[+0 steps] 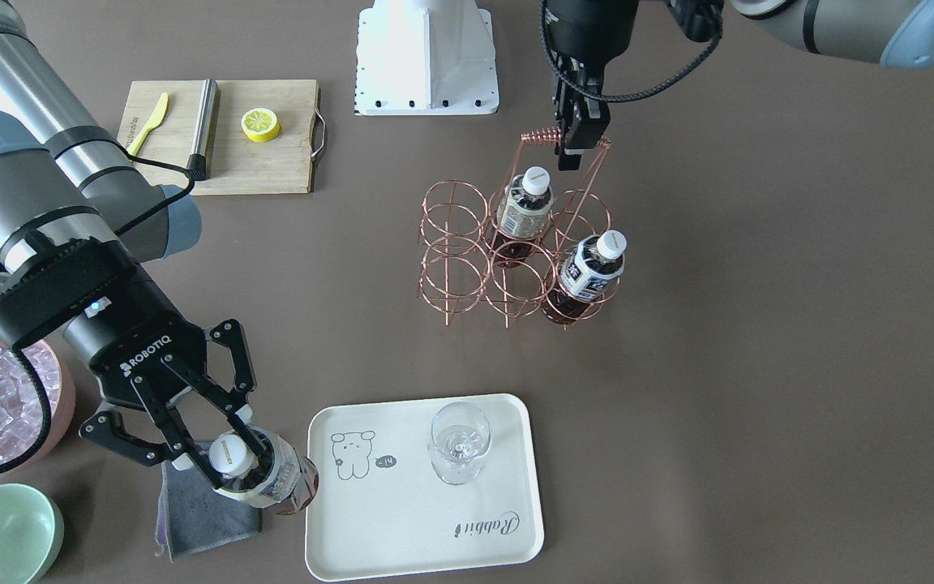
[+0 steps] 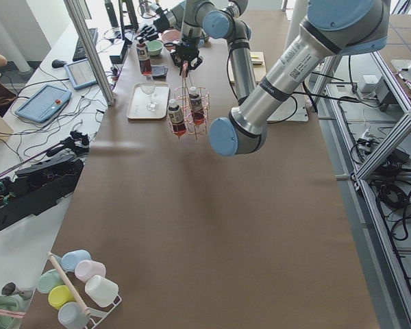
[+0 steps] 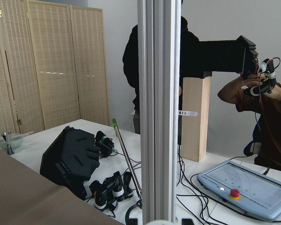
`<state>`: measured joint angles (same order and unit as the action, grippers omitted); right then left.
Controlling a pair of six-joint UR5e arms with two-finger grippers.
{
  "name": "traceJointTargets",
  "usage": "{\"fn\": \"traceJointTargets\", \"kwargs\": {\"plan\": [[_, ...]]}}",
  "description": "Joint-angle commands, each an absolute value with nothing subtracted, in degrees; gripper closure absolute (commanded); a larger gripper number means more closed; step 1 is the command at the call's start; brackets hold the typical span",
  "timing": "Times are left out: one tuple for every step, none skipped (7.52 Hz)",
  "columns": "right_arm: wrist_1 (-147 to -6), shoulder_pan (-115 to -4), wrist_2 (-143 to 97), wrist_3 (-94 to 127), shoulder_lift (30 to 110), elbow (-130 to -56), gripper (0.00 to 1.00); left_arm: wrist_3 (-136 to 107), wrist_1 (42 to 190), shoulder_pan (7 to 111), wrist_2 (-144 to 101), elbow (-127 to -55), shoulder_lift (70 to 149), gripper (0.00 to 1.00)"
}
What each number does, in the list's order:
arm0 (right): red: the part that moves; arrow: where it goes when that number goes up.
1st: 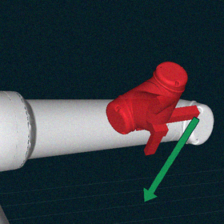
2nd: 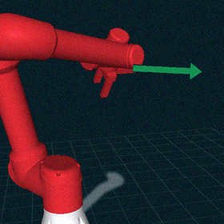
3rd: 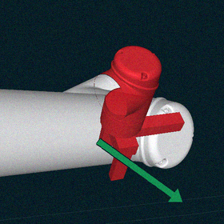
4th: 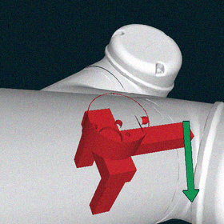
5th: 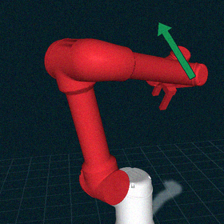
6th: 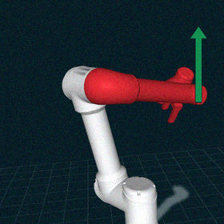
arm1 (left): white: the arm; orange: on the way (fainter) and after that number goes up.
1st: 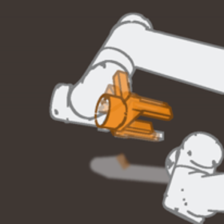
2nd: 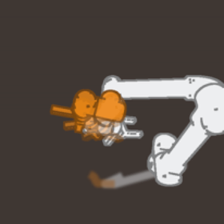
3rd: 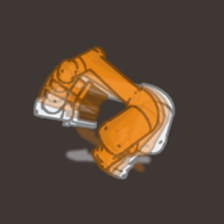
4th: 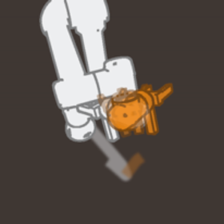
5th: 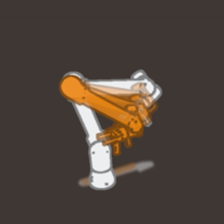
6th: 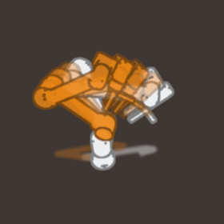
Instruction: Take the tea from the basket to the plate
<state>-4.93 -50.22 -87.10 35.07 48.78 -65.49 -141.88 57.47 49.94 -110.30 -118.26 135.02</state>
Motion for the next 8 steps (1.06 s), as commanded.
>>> {"fn": "traceJointTargets", "kwargs": {"plan": [[-2.64,-44.31,-79.30,35.07,48.60,-63.46,1.00,-127.50,57.83,62.18,-116.88,-117.34,127.83,1.00],[-2.55,-43.34,-78.41,35.07,48.60,-63.20,1.00,-122.22,60.01,65.27,-117.24,-115.68,124.75,1.00],[-2.03,-42.11,-77.01,34.98,48.86,-62.58,1.00,-118.95,63.68,69.22,-118.64,-112.10,123.24,1.00],[0.24,-41.58,-75.95,34.63,48.69,-59.88,1.00,-115.61,67.03,71.69,-120.22,-107.97,122.09,1.00],[0.61,-41.40,-75.94,33.32,48.69,-59.33,1.00,-112.44,69.93,73.89,-120.23,-104.28,120.86,1.00],[0.62,-41.22,-75.94,33.14,48.69,-59.33,1.00,-111.63,75.18,75.57,-120.23,-99.37,120.24,1.00],[0.62,-41.22,-75.94,33.13,48.69,-59.33,1.00,-111.36,80.63,78.28,-120.32,-93.92,120.32,1.00],[0.62,-41.22,-75.94,33.05,48.60,-59.41,1.00,-109.10,83.21,79.79,-120.32,-88.73,121.19,1.00]]}}
